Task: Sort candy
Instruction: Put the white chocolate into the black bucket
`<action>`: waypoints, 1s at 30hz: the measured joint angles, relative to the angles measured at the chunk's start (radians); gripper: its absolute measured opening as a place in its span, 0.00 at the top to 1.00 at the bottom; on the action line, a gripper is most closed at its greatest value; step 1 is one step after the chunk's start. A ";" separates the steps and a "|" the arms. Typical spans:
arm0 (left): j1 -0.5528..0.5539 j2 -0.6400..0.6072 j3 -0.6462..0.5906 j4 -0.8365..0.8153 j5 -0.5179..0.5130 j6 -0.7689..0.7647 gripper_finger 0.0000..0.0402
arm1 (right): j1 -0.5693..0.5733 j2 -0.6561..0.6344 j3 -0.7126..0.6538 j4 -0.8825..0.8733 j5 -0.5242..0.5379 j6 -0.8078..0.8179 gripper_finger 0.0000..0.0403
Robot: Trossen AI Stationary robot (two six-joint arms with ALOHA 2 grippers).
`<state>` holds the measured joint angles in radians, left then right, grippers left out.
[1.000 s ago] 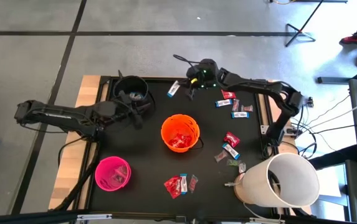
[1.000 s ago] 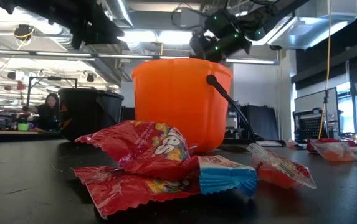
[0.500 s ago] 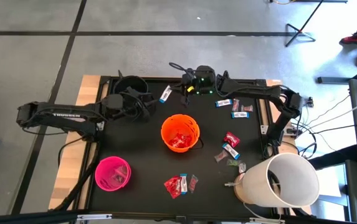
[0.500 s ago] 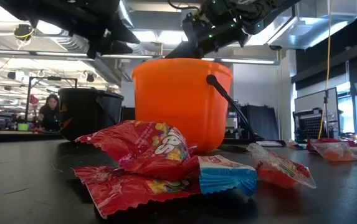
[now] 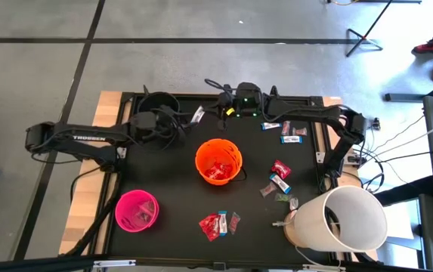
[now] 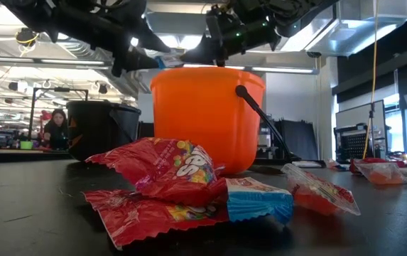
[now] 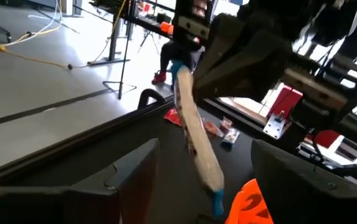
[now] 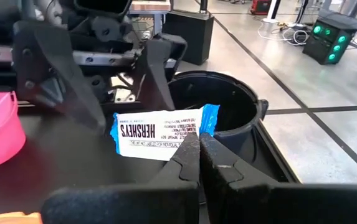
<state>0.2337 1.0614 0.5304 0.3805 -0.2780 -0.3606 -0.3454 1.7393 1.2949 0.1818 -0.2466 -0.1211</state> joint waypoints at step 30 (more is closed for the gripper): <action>0.000 0.045 0.000 -0.010 -0.004 0.014 0.93 | -0.002 0.000 0.000 -0.015 -0.009 0.009 1.00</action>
<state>0.2337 1.1065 0.5304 0.3710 -0.2821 -0.3462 -0.3470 1.7393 1.2949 0.1672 -0.2558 -0.1123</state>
